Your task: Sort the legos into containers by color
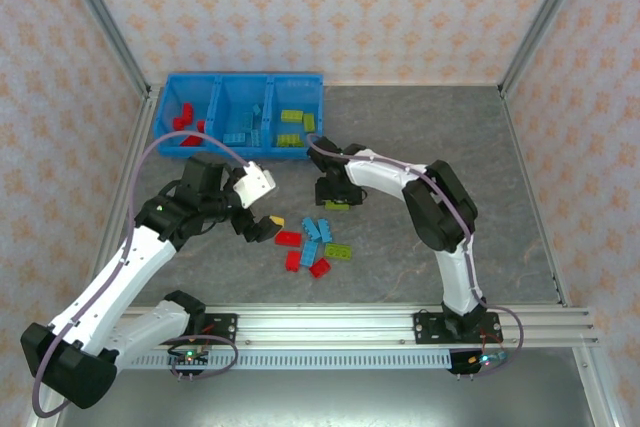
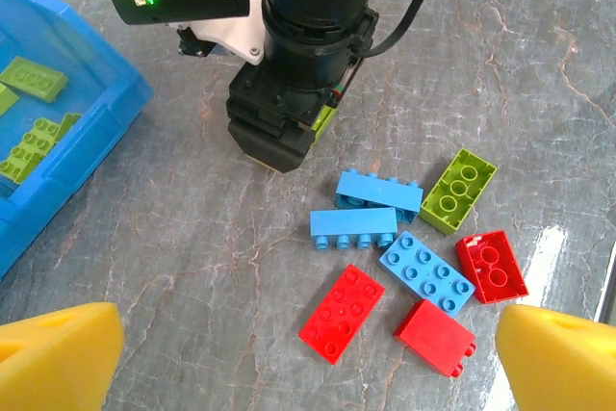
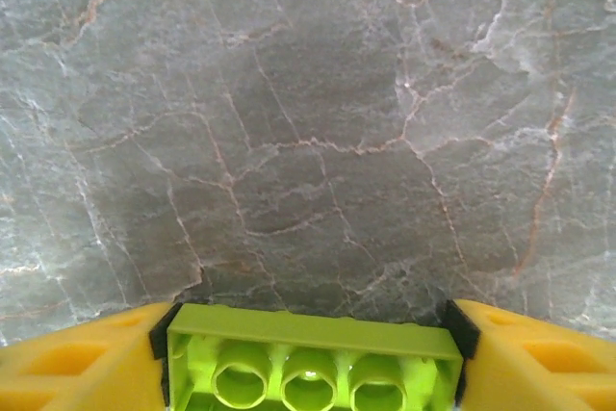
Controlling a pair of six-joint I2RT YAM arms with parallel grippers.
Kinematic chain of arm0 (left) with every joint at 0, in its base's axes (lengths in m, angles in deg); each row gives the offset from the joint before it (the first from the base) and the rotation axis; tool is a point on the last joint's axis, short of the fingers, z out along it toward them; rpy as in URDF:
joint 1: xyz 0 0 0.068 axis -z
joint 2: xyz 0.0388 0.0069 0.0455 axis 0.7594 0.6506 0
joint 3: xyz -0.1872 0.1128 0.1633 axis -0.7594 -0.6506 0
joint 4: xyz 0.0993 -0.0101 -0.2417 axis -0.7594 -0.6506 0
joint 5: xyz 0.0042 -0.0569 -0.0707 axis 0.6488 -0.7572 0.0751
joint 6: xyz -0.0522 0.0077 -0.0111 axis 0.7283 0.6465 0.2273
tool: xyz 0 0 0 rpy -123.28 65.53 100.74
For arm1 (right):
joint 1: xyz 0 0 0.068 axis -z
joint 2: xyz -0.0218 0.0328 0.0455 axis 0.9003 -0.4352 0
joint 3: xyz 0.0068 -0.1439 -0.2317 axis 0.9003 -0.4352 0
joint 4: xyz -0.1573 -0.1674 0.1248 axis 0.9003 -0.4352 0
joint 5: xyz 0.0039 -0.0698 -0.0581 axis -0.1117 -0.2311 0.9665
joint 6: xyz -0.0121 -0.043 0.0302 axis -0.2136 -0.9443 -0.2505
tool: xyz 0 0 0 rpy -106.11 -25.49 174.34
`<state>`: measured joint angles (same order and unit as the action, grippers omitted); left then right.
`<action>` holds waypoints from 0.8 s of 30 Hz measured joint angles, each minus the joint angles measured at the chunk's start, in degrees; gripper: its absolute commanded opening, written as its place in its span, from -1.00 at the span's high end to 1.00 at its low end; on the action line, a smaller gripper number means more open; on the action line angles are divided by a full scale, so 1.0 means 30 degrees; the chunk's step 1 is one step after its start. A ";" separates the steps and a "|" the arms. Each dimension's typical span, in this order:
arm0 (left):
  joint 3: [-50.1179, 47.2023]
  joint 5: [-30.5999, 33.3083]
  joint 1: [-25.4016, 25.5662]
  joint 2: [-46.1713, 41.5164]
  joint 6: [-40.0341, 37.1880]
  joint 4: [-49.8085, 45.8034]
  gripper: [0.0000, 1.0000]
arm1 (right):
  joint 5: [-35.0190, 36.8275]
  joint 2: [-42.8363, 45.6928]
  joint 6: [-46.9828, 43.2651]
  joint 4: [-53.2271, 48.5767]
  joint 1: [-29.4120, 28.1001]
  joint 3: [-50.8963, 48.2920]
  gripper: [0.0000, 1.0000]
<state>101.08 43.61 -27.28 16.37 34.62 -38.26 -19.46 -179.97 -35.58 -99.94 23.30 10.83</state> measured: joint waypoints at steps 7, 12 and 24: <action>-0.0015 0.0095 0.0000 -0.0015 0.0007 0.0015 -1.00 | -0.0182 0.0947 0.0503 -0.0138 -0.0138 -0.0539 -0.16; -0.0022 0.0386 0.0000 -0.0036 0.0022 0.0051 -1.00 | 0.0452 0.2827 0.0539 -0.0095 -0.0102 -0.0291 -0.13; -0.0823 0.4648 0.0000 -0.0736 0.0933 0.1464 -1.00 | 0.4408 0.0386 -0.4583 0.3767 -0.0066 0.8786 -0.16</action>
<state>98.61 57.56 -27.28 14.16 37.42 -33.87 -6.24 -178.81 -49.33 -88.64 23.10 37.19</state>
